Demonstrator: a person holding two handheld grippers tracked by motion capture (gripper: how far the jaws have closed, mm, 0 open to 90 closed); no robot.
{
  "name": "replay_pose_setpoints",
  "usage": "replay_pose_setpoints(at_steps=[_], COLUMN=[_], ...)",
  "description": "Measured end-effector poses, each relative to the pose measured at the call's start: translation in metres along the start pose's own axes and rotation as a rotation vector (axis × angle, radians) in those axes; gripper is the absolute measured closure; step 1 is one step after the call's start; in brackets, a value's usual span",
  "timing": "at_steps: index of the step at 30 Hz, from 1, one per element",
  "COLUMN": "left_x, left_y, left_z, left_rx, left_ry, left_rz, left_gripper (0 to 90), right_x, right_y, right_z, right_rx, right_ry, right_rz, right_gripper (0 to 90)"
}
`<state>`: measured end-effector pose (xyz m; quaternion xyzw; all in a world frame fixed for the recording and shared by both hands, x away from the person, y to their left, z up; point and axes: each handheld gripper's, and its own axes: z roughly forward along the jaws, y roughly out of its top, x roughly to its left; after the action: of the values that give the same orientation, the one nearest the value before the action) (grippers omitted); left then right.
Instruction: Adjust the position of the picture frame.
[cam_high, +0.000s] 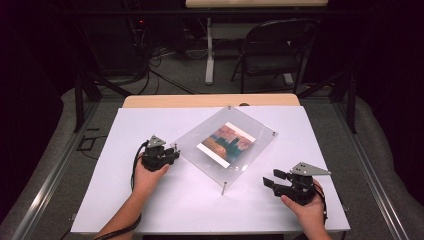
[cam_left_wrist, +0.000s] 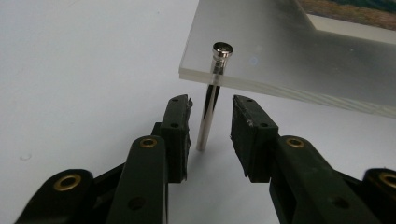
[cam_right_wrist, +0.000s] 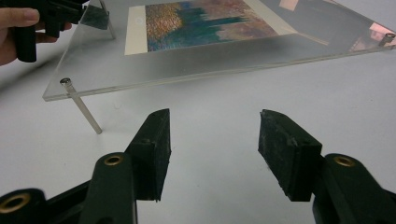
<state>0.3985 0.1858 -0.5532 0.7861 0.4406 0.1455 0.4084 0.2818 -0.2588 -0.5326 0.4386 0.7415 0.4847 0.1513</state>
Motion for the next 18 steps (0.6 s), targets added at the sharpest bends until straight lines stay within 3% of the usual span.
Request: replay_pose_setpoints(at_steps=[8, 11, 18], left_x=[-0.001, -0.002, 0.0], left_y=[0.0, 0.0, 0.001], left_z=[0.01, 0.012, 0.016], left_rx=[0.007, 0.01, 0.011], left_ry=[-0.003, 0.014, 0.016], left_rz=[0.014, 0.029, 0.017], left_gripper=[74.3, 78.0, 82.3], right_x=[0.0, 0.001, 0.006], right_y=[-0.002, -0.002, -0.003], right_z=[-0.003, -0.004, -0.005], right_rx=[-0.002, -0.002, -0.004], right_ry=[-0.007, -0.008, -0.008], right_rz=[-0.001, -0.002, -0.026], right_gripper=[43.3, 43.4, 44.4])
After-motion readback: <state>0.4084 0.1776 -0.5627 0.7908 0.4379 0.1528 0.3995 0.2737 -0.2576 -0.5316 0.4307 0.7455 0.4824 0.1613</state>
